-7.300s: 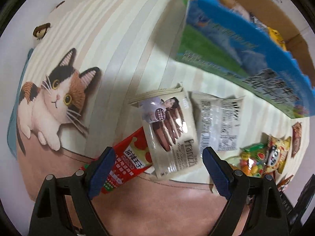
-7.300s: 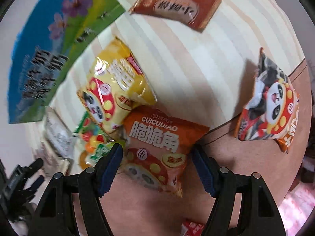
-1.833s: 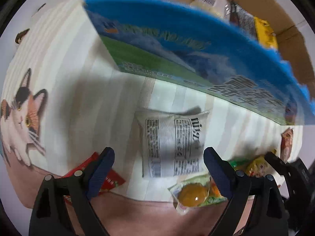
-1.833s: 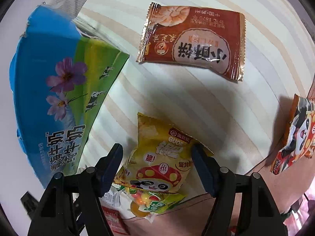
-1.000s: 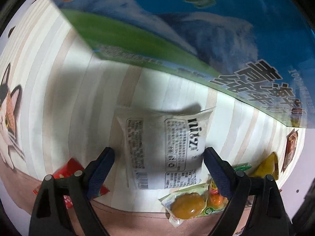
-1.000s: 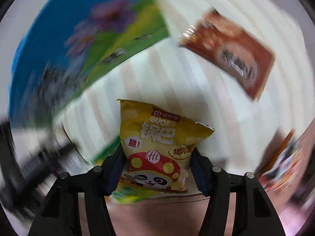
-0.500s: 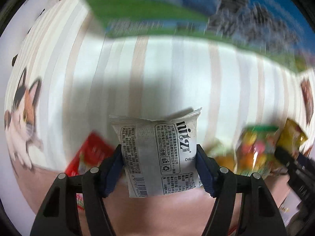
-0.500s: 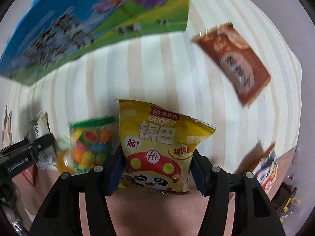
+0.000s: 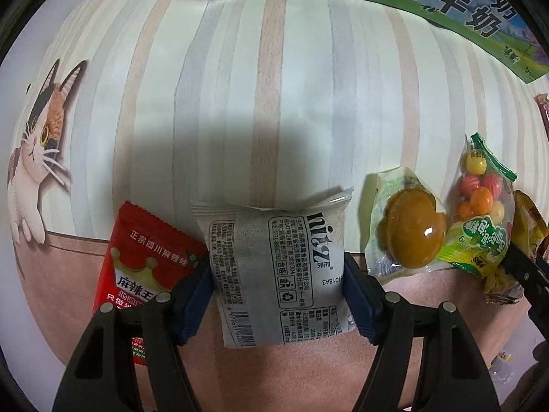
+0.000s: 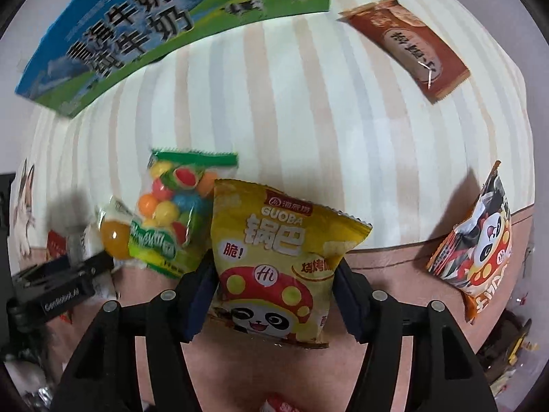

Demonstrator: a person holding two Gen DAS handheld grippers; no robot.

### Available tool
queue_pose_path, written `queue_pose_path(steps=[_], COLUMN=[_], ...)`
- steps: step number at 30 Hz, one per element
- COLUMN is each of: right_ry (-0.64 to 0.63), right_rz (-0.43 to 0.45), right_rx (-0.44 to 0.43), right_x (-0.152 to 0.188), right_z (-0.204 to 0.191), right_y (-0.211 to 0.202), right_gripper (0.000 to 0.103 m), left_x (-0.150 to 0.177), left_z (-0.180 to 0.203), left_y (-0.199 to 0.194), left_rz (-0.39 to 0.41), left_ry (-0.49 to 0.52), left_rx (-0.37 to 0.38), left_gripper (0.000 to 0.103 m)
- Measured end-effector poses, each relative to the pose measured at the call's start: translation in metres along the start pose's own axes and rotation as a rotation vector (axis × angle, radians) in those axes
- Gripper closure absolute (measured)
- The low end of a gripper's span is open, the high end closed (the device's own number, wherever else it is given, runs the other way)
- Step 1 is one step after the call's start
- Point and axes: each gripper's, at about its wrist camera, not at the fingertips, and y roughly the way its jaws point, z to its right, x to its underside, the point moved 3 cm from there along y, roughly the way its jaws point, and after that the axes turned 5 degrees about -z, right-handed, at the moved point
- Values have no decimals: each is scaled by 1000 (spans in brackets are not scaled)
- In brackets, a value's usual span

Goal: Organize snacks
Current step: 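Grasp the yellow GUOBA bag with the right gripper while the left grasps the white bread bag, then carry both bags into the cardboard box and open both grippers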

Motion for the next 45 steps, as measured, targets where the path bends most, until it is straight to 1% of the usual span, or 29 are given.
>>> queue_pose_path(steps=[1,2,4,5,7,9,11,12,14,16,18,20,24,28,32,35,37,39,42,43,45], right_ry=[7,14,39,47,83,116,128,131,115,93,86,91,85,60,49,31,15,2,-13,-20,-23], right_rz=[1,1,2,3,4,-1,-5,-2,10,25,35,47,82,129,182,227,258,289,332,346,355], right_rx=[-2,-5,-20,-25,-55,-82,-96,-91,-75,-72,-72,-86,-129,-184,-263,-302,-323,-329,-319,-307,-281], right_x=[2,0,-4,-7,-10,-13,-22,-25,-24,-17,-13,-11,-4,-6,-9,-26,-46,-67,-105,-119,-149], right_z=[6,7,9,8,11,19,25,31,37,43,48,53,56,56,51,38,28,22,10,7,3], right_y=[-2,1,6,9,11,15,18,19,12,1,-7,-14,-43,-79,-126,-159,-179,-198,-217,-223,-230], right_gripper=[36,35,31,30,27,27,29,37,41,43,44,44,44,44,44,44,44,44,44,44,44], left_x=[4,1,1,-6,-5,-12,-13,-13,-12,-9,-5,0,11,18,10,-5,-23,-40,-76,-92,-125], left_z=[-4,-4,-5,-8,-12,-22,-28,-30,-33,-34,-31,-31,-32,-36,-35,-29,-22,-16,-6,-7,-5], left_y=[3,2,5,11,15,21,16,20,15,10,5,2,-15,-46,-94,-139,-169,-189,-217,-225,-231], left_rz=[0,-1,-3,-5,-8,-11,-2,11,39,61,65,54,80,132,209,269,299,324,365,379,374], left_ry=[-1,-5,-11,-14,-21,-34,-62,-74,-92,-80,-65,-56,-42,-42,-33,-5,19,36,68,70,78], left_rx=[2,4,8,10,14,21,32,35,33,32,29,40,47,87,156,196,218,222,189,175,152], left_gripper=[34,34,34,34,33,33,33,34,37,38,38,38,38,38,38,38,38,38,38,38,38])
